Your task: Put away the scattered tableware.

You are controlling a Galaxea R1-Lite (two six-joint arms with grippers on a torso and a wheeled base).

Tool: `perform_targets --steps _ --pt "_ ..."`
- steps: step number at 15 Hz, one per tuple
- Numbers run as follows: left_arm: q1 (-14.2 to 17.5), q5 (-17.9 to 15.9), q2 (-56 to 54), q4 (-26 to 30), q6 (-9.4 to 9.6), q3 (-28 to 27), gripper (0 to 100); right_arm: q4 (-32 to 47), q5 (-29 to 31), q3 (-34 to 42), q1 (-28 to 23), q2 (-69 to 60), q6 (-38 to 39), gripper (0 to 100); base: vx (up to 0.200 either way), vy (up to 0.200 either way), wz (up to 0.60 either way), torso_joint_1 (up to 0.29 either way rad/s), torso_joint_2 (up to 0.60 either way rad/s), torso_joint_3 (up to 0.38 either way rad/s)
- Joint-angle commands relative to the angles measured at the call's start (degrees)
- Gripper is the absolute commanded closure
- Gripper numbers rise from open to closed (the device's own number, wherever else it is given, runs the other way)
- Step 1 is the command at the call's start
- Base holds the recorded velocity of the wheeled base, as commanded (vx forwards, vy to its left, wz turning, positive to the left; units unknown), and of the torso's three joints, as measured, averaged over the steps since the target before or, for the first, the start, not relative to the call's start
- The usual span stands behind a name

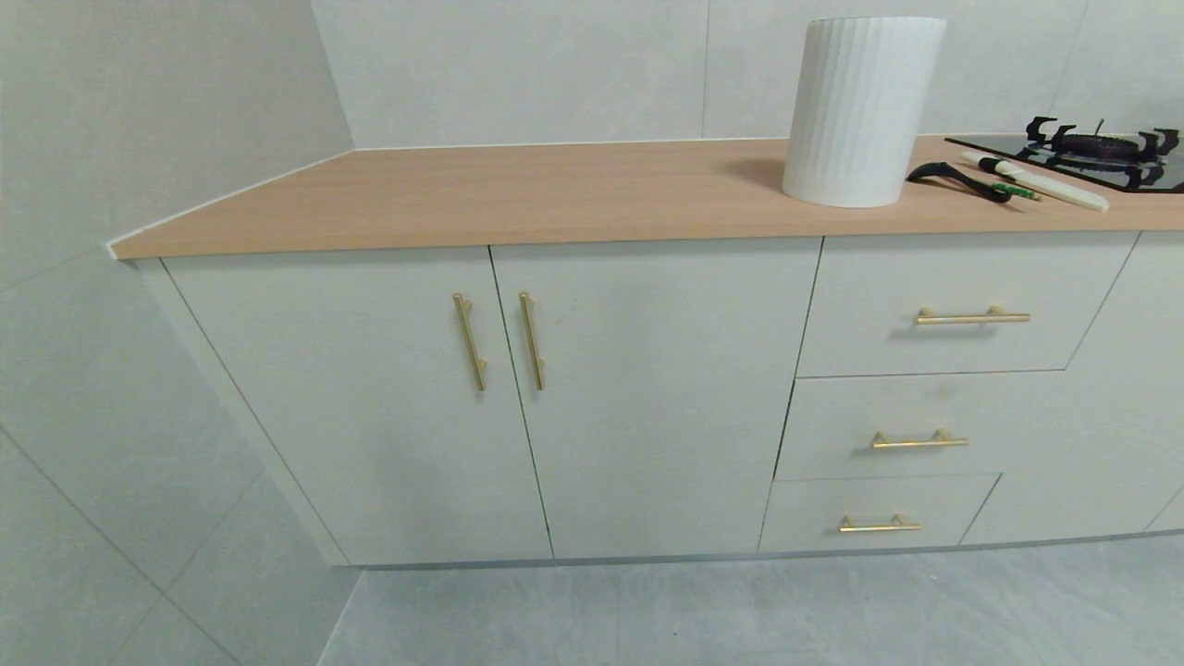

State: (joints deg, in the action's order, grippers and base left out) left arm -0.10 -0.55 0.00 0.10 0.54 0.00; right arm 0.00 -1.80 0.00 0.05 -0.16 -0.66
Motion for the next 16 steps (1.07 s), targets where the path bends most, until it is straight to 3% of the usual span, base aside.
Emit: perform_targets --steps 1,14,16 --pt "0.0 0.0 0.1 0.0 -0.01 0.0 0 0.0 0.0 0.0 0.0 0.2 0.0 0 0.000 -0.200 0.00 0.002 0.00 0.007" --pt "0.0 0.0 0.1 0.0 -0.10 0.0 0 0.0 0.0 0.0 0.0 0.2 0.0 0 0.000 -0.200 0.00 0.001 0.00 0.005" --pt "0.0 0.0 0.1 0.0 -0.10 0.0 0 0.0 0.0 0.0 0.0 0.2 0.0 0 0.000 0.000 0.00 0.000 0.00 0.000"
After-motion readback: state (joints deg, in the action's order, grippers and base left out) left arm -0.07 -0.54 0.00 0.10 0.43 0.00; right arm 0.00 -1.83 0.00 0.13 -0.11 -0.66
